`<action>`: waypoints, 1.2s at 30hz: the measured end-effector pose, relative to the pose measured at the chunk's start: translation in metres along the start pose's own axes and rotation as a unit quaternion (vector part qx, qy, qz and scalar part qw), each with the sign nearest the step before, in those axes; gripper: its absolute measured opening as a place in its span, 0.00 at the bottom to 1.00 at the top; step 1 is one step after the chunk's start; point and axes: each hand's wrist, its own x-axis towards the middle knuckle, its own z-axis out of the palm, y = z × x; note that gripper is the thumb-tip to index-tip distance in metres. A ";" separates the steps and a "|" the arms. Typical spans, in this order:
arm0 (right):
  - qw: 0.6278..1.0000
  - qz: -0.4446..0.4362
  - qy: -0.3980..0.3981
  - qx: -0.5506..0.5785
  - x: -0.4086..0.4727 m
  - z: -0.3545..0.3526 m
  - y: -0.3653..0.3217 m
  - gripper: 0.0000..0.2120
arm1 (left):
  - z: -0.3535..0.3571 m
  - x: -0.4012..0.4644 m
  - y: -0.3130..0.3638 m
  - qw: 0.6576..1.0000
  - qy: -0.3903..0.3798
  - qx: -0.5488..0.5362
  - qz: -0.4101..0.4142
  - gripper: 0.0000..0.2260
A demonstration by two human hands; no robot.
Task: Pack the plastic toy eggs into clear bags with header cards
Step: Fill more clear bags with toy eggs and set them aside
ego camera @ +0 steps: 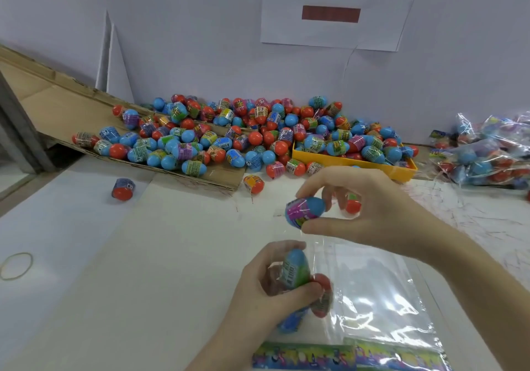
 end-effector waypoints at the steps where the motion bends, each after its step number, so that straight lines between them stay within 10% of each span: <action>1: 1.000 0.001 -0.019 -0.017 0.001 0.000 0.000 0.16 | 0.000 0.000 0.000 1.000 0.000 0.008 0.005 0.20; 9: 0.985 0.021 -0.141 -0.100 -0.002 -0.006 0.003 0.20 | -0.004 0.001 -0.004 1.000 0.014 -0.010 0.011 0.16; 15: 0.999 0.003 -0.033 -0.038 0.000 0.003 -0.002 0.16 | -0.001 0.001 -0.004 1.000 -0.011 0.020 0.017 0.19; 24: 0.980 0.043 -0.181 -0.074 -0.006 -0.007 0.003 0.18 | -0.003 -0.001 0.000 1.000 -0.012 0.004 0.015 0.21; 36: 0.984 0.008 -0.120 -0.131 -0.017 0.013 0.018 0.17 | -0.004 -0.002 0.005 0.999 -0.006 -0.034 -0.002 0.26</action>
